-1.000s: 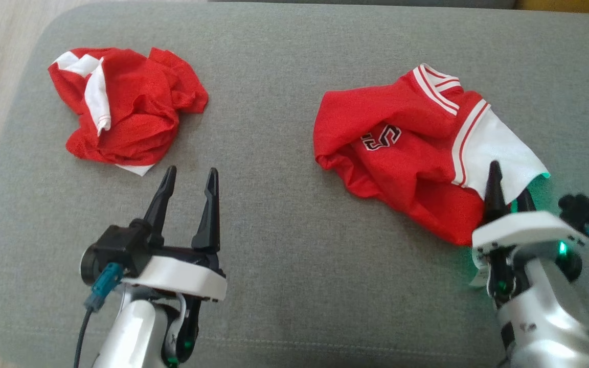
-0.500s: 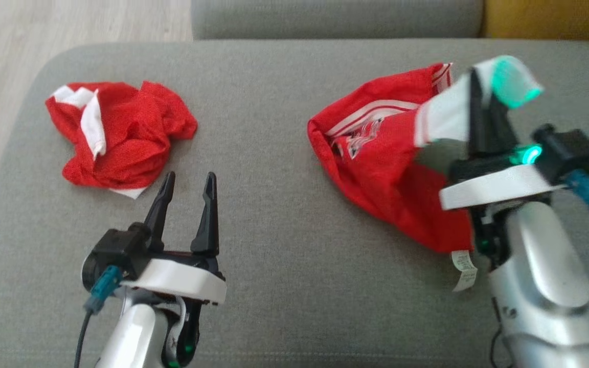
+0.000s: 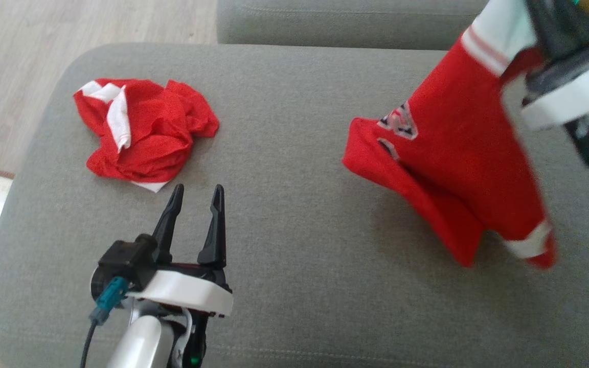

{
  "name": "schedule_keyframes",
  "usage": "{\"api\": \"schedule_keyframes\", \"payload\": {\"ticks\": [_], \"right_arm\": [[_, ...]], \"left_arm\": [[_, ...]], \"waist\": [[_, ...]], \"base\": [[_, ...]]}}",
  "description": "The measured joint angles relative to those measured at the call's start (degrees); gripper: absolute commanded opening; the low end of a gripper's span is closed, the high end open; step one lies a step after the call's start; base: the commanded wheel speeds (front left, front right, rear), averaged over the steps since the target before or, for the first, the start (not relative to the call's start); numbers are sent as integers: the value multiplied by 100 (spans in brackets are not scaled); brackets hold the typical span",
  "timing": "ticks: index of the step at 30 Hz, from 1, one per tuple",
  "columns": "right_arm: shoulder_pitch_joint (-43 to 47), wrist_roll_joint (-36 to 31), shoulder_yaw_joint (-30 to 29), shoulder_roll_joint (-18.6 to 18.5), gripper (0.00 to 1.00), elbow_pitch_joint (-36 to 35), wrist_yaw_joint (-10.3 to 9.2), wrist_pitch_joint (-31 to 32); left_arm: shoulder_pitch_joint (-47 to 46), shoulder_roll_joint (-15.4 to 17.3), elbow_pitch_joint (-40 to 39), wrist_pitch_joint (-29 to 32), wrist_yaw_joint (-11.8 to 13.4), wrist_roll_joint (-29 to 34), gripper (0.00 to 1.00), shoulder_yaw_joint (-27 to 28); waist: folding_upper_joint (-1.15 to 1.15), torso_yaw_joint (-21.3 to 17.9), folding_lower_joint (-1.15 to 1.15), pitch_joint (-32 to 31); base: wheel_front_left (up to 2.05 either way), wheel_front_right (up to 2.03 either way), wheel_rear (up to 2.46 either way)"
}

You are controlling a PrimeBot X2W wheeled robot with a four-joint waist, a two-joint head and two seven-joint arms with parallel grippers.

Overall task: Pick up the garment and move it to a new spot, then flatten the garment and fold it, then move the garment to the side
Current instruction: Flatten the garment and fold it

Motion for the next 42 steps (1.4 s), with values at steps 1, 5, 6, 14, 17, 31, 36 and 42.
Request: {"api": "schedule_keyframes", "payload": {"ticks": [1, 5, 6, 14, 17, 31, 36, 42], "right_arm": [[-163, 62, 53, -89, 0, -4, 0, -1], [-843, 330, 554, -76, 0, -194, 0, -14], [-996, 417, 734, -24, 0, -266, 0, -22], [-1818, 1504, 1287, 436, 0, -746, 0, -248], [-1942, 1666, 1323, 204, 0, -543, 0, -115], [-2365, 1459, 1618, -1036, 0, 869, 0, -616], [-2657, 1535, 1467, -1149, 0, 1034, 0, -588], [-2720, 1623, 1925, -1010, 0, 1247, 0, -482]], "left_arm": [[-1, 0, -3, 0, 1, -2, 100, -8], [-10, 0, -9, 0, 11, -56, 100, 2], [-10, 0, -8, 0, 11, -56, 100, 2], [-18, 0, 5, 0, 44, -56, 100, -9], [-24, 0, 1, 0, 52, -71, 100, -41], [-383, -3, 8, 0, 100, -141, 100, -264], [-387, -3, 3, 0, 93, -141, 100, -258], [-450, -7, -5, 0, 102, -232, 100, -397]], "waist": [[0, 38, 0, 24], [0, 136, 0, 121], [0, 151, 0, 129], [0, 292, 0, 66], [0, 359, 0, 128], [0, 780, 0, 675], [0, 786, 0, 735], [0, 942, 0, 910]], "base": [[0, 0, 0], [0, 0, 0], [0, 0, 0], [0, 0, 0], [0, 0, 0], [0, 0, 0], [0, 0, 0], [0, 0, 0]]}}
